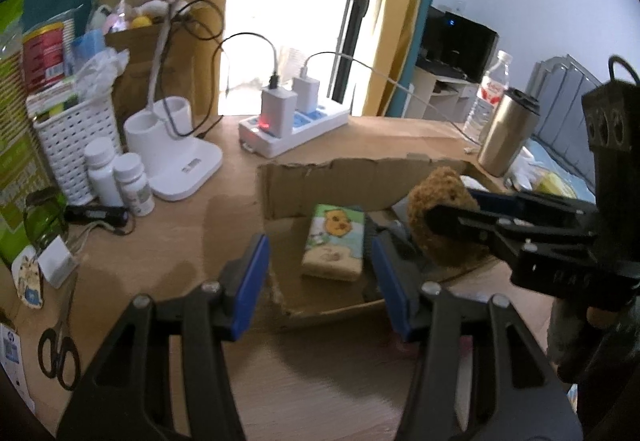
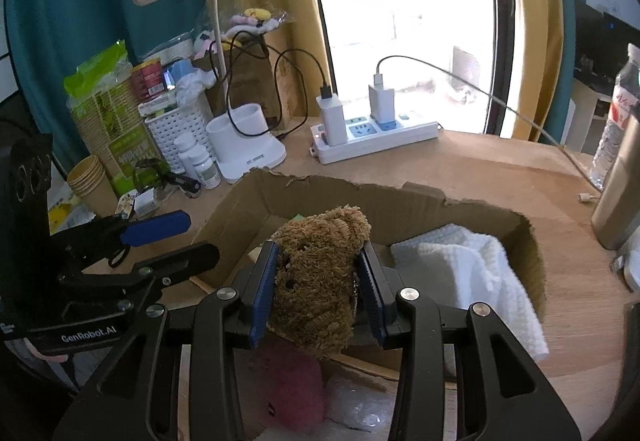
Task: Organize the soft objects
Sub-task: 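Lower the tissue pack into the box with the left tool while the right tool lowers the teddy bear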
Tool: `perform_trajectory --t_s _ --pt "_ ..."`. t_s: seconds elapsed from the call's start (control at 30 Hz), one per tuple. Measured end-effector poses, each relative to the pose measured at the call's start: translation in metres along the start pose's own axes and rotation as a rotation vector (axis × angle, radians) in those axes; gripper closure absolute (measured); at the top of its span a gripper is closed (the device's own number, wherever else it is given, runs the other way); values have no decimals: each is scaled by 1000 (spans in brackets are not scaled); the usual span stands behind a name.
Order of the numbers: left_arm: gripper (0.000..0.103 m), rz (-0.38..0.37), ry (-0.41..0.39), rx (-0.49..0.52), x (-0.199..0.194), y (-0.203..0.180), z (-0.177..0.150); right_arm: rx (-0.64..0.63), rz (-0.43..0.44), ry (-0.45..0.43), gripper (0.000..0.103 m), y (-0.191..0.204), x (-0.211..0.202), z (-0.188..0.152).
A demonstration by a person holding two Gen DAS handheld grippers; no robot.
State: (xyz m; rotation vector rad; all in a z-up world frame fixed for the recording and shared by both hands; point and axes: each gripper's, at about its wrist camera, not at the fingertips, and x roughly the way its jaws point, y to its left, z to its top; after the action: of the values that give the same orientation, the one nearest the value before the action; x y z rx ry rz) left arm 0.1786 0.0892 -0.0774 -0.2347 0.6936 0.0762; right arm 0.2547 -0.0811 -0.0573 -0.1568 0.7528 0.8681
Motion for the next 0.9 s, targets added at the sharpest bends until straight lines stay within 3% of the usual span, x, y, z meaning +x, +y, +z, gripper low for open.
perform_trajectory --t_s 0.67,0.9 --pt "47 98 -16 -134 2 53 -11 16 -19 147 61 3 49 -8" --pt "47 95 39 -134 20 57 -16 7 -19 174 60 7 56 -6"
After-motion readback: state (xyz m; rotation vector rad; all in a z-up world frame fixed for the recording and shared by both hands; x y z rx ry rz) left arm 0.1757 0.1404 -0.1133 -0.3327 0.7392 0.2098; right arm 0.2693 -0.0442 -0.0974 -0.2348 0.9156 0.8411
